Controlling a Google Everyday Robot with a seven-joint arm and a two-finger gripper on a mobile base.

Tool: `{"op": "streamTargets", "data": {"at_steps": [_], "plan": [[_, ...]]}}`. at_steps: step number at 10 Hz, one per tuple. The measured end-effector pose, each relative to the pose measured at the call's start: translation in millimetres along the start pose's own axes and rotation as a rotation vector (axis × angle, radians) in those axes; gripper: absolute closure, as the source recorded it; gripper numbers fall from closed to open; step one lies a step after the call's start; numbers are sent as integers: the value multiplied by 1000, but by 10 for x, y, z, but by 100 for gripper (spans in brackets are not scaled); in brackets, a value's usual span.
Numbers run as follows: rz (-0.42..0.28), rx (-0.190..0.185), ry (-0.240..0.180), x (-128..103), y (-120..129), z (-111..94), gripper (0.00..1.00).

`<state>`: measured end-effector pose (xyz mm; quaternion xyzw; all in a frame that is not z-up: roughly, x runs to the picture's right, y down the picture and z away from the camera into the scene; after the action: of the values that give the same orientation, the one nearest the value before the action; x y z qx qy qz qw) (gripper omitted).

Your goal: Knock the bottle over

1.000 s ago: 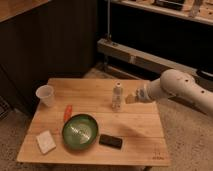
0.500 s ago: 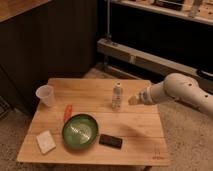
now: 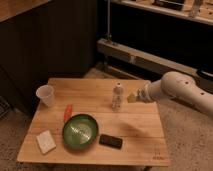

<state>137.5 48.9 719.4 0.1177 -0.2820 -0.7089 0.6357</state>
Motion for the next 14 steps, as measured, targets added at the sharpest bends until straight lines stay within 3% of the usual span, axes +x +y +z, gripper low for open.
{"op": "streamTargets", "data": {"at_steps": [14], "plan": [[-26, -41, 35, 352, 175, 295, 98]]}}
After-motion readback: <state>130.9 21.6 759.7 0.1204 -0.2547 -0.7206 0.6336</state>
